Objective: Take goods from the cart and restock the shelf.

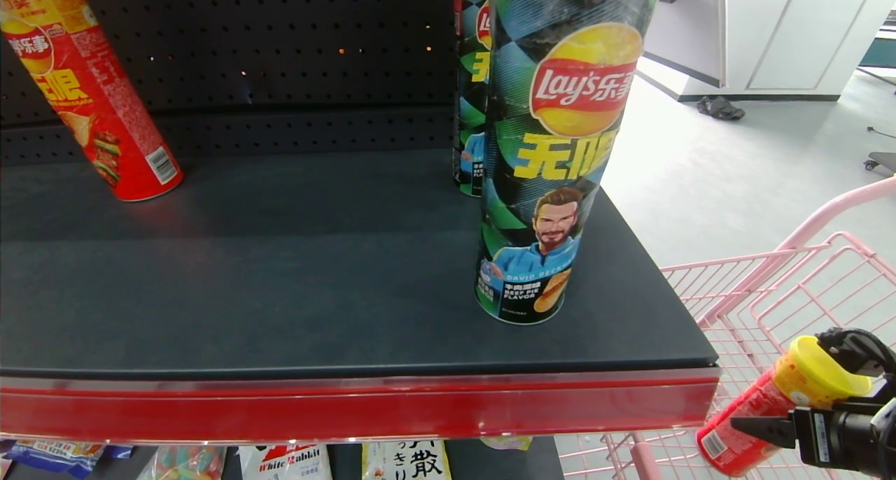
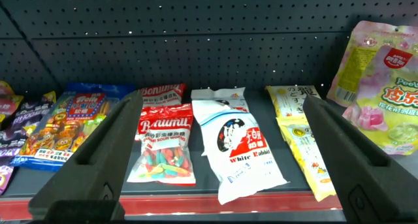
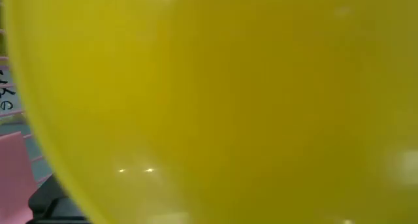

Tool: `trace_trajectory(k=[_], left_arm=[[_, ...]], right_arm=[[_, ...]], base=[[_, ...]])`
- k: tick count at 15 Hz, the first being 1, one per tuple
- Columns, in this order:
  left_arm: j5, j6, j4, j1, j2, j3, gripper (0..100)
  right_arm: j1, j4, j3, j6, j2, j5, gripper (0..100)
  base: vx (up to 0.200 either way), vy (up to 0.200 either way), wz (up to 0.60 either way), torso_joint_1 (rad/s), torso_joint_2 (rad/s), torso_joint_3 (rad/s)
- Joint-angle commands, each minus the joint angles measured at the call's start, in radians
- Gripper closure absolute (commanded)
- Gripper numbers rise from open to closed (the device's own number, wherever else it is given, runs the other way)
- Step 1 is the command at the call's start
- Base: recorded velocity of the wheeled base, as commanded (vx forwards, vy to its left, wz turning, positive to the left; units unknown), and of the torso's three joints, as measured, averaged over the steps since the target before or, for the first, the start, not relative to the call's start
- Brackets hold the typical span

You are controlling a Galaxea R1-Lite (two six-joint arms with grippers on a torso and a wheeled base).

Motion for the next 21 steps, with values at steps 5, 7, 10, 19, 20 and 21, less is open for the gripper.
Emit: trace_trajectory(k=[5,7,10,19,20,21], left_arm=[[0.0,-0.001,0.0,0.001,0.0,0.0,0],[0.0,-0.001,0.0,0.001,0.0,0.0,0],[0.0,-0.001,0.0,0.0,0.0,0.0,0],[0.0,-0.001,0.0,0.001,0.0,0.0,0],[0.0,-0.001,0.0,0.0,0.0,0.0,0],[0.0,-0.001,0.0,0.0,0.0,0.0,0]], right_arm=[[-0.024,0.007,0.026,-0.097,-0.055,0.005,0],[-0.021,0.005,0.028,-0.099,-0.063,0.013,0],[-0.021,0.007,0.035,-0.103,-0.068,0.023,0],[0.029,0.007,0.09,-0.102,-0.086,0.103,0],[0.028,0.007,0.087,-0.102,-0.08,0.102,0],[0.025,0.007,0.086,-0.103,-0.074,0.094,0]], base=[[0.0,0.0,0.0,0.0,0.0,0.0],[0.0,0.0,0.0,0.0,0.0,0.0],[0.0,0.0,0.0,0.0,0.0,0.0],[0.0,0.0,0.0,0.0,0.0,0.0],[0.0,0.0,0.0,0.0,0.0,0.0],[0.0,0.0,0.0,0.0,0.0,0.0]])
